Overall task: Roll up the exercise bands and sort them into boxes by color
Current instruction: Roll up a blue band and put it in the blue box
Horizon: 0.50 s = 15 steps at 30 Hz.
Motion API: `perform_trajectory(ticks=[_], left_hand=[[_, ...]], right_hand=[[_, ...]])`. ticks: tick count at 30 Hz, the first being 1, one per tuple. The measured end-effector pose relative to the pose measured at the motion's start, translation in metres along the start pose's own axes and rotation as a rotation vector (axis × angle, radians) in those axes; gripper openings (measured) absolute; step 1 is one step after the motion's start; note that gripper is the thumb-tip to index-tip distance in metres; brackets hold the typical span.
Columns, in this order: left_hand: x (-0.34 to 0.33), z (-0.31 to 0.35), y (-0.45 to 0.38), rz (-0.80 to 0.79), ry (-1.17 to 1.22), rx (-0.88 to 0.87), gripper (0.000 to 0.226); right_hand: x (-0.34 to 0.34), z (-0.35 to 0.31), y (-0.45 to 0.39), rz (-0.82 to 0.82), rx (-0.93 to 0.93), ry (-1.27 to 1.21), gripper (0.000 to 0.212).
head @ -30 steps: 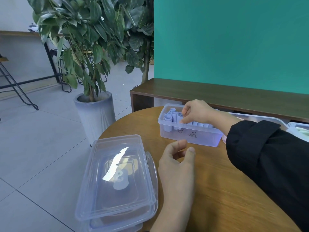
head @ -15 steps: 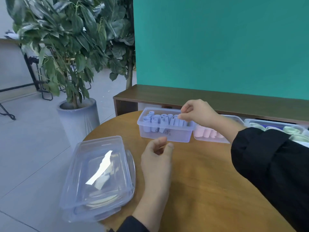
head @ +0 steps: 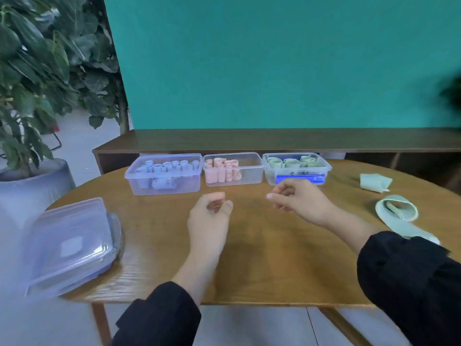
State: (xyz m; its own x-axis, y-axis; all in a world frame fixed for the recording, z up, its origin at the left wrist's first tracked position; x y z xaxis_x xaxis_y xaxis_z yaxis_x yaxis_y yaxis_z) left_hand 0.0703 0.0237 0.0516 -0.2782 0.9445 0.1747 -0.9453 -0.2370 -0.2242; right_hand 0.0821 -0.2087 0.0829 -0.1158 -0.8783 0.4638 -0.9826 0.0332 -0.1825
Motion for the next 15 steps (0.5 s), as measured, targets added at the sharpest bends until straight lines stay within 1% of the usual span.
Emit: perform_trajectory(ticks=[6,9,11,13,14,15], left_hand=[[-0.059,0.021,0.044,-0.182,-0.079,-0.097,0.019],[-0.089,0.028,0.068,-0.292,-0.12,-0.132,0.019],[-0.11,0.035,0.084,-0.366,-0.152,-0.159,0.02],[-0.131,0.042,0.099,-0.429,-0.188,-0.188,0.021],[-0.14,0.046,0.105,-0.461,-0.203,-0.202,0.022],[-0.15,0.049,0.11,-0.491,-0.221,-0.217,0.024]], right_hand=[[0.074,0.042,0.069,0.185,-0.05,0.068,0.018],[0.108,0.062,0.093,0.334,-0.027,0.125,0.014],[0.13,0.069,0.108,0.438,0.008,0.22,0.012],[0.148,0.074,0.121,0.526,0.04,0.36,0.014],[0.156,0.079,0.125,0.558,0.028,0.437,0.019],[0.163,0.085,0.127,0.574,-0.026,0.514,0.027]])
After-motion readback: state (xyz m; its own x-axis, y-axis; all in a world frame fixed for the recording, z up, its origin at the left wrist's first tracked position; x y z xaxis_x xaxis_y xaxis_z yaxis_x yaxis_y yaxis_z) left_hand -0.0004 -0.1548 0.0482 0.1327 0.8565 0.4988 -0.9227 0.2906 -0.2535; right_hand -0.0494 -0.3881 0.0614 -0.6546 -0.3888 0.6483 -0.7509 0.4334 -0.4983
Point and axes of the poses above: each hand's wrist, its own y-axis away from the middle knuckle, its own x-axis out of the back of the hand, z = x × y, the point moved 6 cm from there along -y, towards the middle knuckle, and after that the axes turned 10 degrees about -y, right-handed, at the moved point
